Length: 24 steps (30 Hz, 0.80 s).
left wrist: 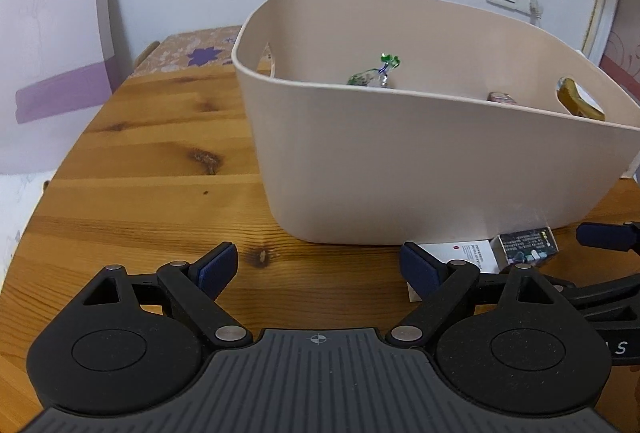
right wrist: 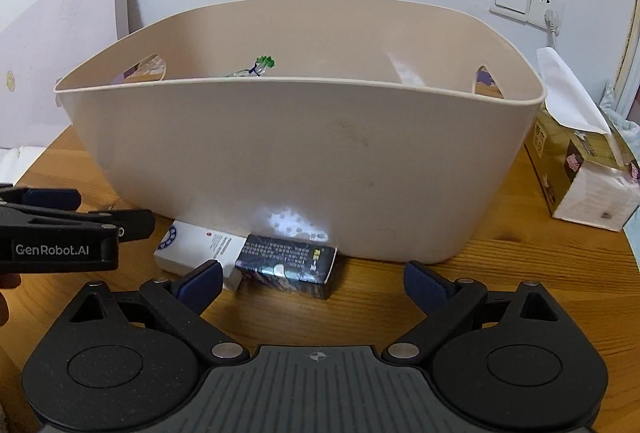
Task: Organize objects
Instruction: 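Move both tools back toward the white box and dark small box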
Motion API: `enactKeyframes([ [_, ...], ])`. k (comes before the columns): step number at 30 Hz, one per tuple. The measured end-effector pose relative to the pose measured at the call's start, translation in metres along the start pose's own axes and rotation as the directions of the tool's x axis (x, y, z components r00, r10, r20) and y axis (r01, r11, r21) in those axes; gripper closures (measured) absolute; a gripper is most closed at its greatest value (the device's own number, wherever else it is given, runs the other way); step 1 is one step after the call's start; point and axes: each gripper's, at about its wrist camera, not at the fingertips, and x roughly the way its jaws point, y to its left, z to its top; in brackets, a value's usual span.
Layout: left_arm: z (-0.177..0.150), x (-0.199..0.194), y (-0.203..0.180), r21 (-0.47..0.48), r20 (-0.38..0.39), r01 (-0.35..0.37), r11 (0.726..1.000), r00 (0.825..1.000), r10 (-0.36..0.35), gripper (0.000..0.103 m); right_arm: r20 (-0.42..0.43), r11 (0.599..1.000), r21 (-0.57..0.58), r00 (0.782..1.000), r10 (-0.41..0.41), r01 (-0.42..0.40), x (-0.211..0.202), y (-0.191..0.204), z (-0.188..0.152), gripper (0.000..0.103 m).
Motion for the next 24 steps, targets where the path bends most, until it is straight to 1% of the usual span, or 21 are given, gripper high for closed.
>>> enactKeyframes([
  [4, 0.001, 0.001, -0.002, 0.004, 0.001, -0.008, 1.000, 1.000, 0.008, 0.014, -0.002, 1.000, 0.025, 1.000, -0.005, 0.005, 0.007, -0.005, 0.003, 0.008],
  [6, 0.001, 0.001, -0.004, 0.011, 0.002, -0.005, 1.000, 1.000, 0.005, 0.014, 0.004, 0.999, 0.031, 1.000, -0.026, 0.026, 0.005, -0.008, 0.002, 0.009],
  [8, 0.001, -0.001, -0.006, 0.011, 0.005, 0.007, 1.000, 1.000, -0.007, 0.014, 0.002, 0.998, 0.036, 0.999, -0.050, 0.050, 0.003, -0.014, 0.001, 0.010],
  [13, 0.000, -0.003, -0.014, 0.002, 0.002, 0.034, 0.999, 0.999, -0.034, 0.014, -0.003, 0.995, 0.074, 0.998, -0.063, 0.064, -0.004, -0.033, -0.006, 0.011],
  [17, -0.001, -0.005, -0.024, -0.006, -0.012, 0.081, 0.997, 0.997, -0.081, 0.014, -0.016, 0.994, 0.062, 0.996, -0.084, 0.085, -0.004, -0.041, -0.015, 0.011],
  [20, -0.001, -0.007, -0.033, -0.006, -0.016, 0.114, 0.993, 0.993, -0.114, 0.014, -0.004, 0.994, 0.070, 0.996, -0.087, 0.087, -0.007, -0.048, -0.020, 0.011],
  [24, -0.003, -0.003, -0.051, 0.034, -0.028, 0.115, 0.993, 0.993, -0.114, 0.013, 0.016, 0.993, 0.100, 0.997, -0.071, 0.069, -0.010, -0.054, -0.023, 0.010],
])
